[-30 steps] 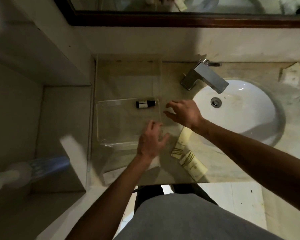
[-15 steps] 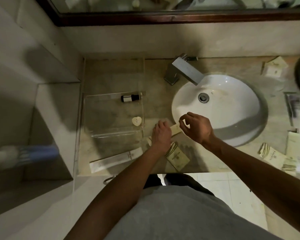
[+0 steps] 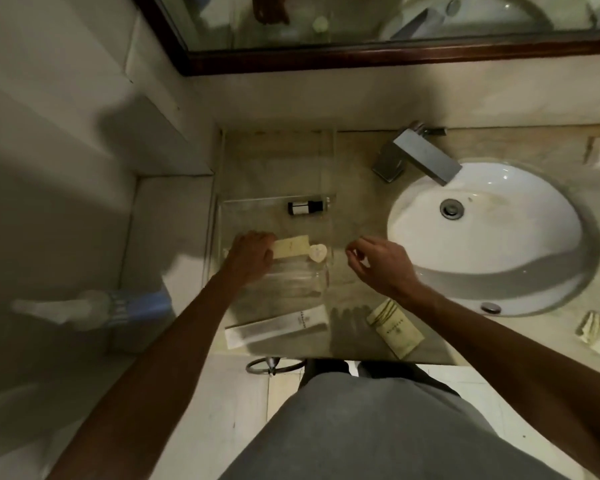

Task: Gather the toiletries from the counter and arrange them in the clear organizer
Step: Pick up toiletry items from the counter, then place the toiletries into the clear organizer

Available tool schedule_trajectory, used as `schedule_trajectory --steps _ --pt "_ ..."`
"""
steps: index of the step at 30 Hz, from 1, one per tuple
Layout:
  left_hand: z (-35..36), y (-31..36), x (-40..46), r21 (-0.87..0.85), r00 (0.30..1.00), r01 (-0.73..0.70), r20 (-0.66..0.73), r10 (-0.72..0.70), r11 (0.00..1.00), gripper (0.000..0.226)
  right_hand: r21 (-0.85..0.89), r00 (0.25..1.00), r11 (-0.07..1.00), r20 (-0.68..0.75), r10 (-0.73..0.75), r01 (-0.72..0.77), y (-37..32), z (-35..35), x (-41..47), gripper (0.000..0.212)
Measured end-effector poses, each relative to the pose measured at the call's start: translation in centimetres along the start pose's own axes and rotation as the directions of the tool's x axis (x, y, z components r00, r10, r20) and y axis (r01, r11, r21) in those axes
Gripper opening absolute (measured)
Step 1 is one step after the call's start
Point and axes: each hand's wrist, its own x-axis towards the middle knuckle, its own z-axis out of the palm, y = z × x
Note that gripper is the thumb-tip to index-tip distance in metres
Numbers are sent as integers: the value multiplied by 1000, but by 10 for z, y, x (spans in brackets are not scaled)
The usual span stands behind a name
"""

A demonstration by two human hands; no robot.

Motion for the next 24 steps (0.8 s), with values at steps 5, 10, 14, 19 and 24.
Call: schedule_trajectory --steps 5,10,14,19,24 --pt "18 -17 -1 -50 999 4 41 -2 999 45 -18 992 999 114 -47 49 -10 13 14 15" --pt "18 -17 -8 -116 996 -28 -82 18 993 34 -70 990 997 137 -19 29 -13 15 21 17" --pt "13 -30 -11 -286 991 -11 -134 -28 958 39 -75 991 997 135 -14 24 -20 18 27 18" --pt "-14 -52 -8 -472 900 70 -350 -260 879 41 -88 994 996 113 -8 18 -25 22 30 17" --pt "-4 -24 5 -97 999 21 44 -16 995 25 -230 988 973 153 -2 38 -16 20 28 43"
